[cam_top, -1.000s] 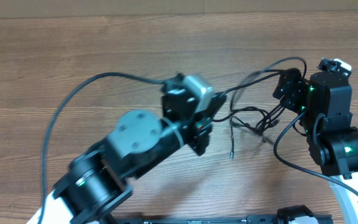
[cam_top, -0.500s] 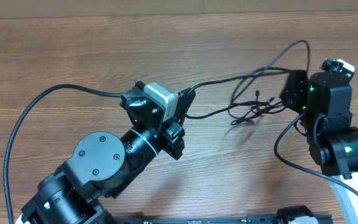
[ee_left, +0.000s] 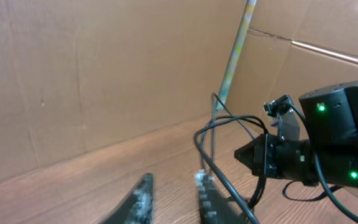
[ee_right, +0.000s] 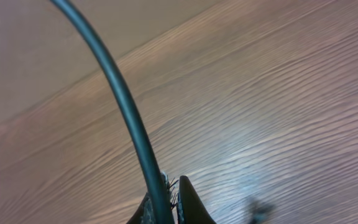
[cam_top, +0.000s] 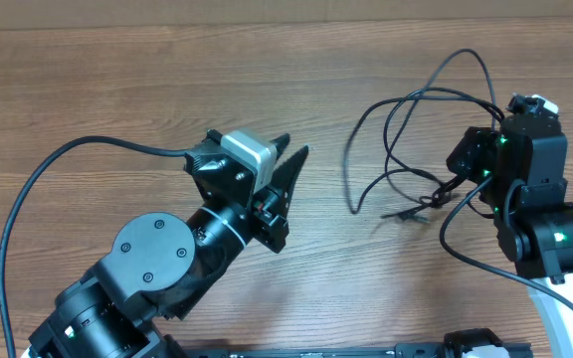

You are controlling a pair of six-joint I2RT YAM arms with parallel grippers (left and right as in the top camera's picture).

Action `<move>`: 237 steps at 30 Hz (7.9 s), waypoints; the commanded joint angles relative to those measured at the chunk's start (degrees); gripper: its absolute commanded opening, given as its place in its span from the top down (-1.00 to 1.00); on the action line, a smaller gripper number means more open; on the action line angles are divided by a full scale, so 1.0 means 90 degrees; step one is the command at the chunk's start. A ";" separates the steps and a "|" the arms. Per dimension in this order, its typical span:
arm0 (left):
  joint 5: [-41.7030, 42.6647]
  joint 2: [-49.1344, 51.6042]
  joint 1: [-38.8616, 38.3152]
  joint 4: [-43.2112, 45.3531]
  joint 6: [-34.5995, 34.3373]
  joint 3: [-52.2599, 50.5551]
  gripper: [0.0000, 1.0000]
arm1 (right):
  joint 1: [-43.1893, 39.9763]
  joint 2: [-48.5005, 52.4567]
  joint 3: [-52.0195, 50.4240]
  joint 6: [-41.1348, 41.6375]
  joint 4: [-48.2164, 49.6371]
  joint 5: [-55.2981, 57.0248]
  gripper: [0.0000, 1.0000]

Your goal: Untangle cables

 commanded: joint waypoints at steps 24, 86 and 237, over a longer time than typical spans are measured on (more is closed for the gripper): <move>0.0814 0.2018 0.0034 -0.1207 -0.4148 0.0114 -0.99 | -0.0017 -0.0007 0.0141 0.1163 0.0588 -0.1967 0.93; -0.0053 0.4017 0.1525 -0.1928 -0.4801 0.0114 -0.82 | -0.0017 -0.0918 0.0143 0.1445 0.1846 -0.5600 0.93; 0.1059 0.2858 0.2531 -0.2752 -0.0291 0.0114 -1.00 | -0.0019 0.3330 -0.1668 -0.2892 0.0760 -0.1338 -0.52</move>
